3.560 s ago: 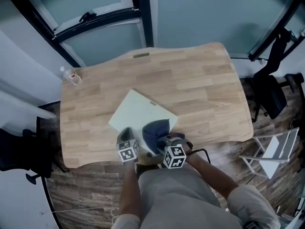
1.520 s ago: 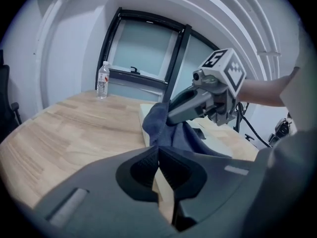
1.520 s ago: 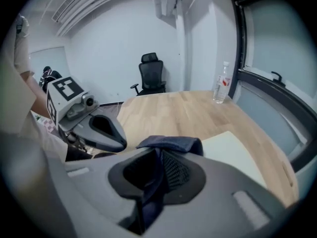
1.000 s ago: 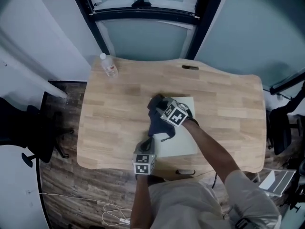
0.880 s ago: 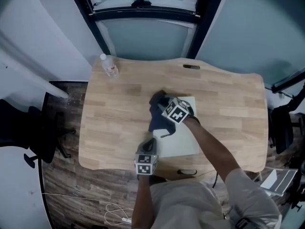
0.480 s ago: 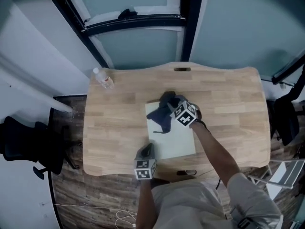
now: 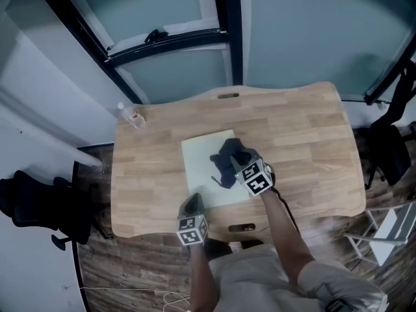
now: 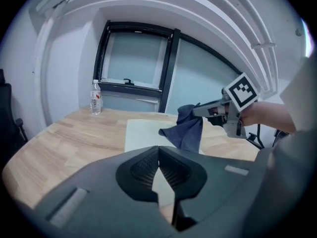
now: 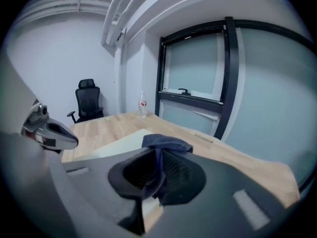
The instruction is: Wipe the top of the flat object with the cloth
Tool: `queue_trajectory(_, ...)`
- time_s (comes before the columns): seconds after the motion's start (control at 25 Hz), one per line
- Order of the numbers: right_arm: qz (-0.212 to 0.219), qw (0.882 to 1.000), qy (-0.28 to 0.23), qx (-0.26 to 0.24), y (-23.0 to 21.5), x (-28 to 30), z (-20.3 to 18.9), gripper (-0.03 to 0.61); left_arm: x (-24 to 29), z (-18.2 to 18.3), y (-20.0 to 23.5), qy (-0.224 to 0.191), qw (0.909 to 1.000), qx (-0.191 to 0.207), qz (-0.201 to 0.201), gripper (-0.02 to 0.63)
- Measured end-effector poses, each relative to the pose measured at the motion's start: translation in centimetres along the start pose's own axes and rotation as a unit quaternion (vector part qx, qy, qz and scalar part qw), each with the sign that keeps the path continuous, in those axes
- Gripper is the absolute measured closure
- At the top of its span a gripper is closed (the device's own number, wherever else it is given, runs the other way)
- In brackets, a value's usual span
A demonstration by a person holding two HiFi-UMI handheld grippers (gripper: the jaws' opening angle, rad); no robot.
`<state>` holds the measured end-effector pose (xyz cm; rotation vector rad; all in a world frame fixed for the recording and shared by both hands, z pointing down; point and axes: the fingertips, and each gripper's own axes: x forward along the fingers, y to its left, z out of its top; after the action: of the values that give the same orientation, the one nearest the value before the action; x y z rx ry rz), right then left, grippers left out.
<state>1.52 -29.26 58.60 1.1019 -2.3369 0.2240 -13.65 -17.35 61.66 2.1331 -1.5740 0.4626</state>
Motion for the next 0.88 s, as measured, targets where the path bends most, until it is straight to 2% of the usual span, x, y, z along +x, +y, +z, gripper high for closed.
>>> queue_trajectory(0.16, -0.01, 0.998, -0.007, 0.055, 2.1, -5.1, -0.8, 0.529, -2.4, 1.6, -0.7, -0.027, 0.9996, 0.006, 0.007, 0.605)
queue_trajectory(0.32, -0.022, 0.995, -0.024, 0.09, 4.3, -9.6, -2.8, 0.531, -5.7, 2.1, -2.7, -0.04, 0.9988, 0.028, -0.012, 0.604)
queue_trajectory(0.44, -0.009, 0.992, -0.029, 0.121, 7.2, -12.3, -4.4, 0.531, -8.6, 1.1, -3.7, -0.041, 0.9978, 0.046, -0.025, 0.605)
queue_trajectory(0.56, -0.025, 0.988, -0.029, 0.147, 8.5, -15.2, -5.4, 0.531, -11.1, 0.2, -4.2, -0.044, 0.9974, 0.046, -0.033, 0.604)
queue_trajectory(0.76, -0.041, 0.988, -0.036, 0.146, 12.1, -20.0, -6.6, 0.531, -15.1, -1.8, -4.6, -0.063, 0.9968, 0.036, -0.034, 0.604)
queue_trajectory(0.88, -0.053, 0.987, -0.044, 0.145, 13.4, -21.6, -7.8, 0.531, -16.0, -2.4, -4.9, -0.068, 0.9955, 0.049, -0.044, 0.604)
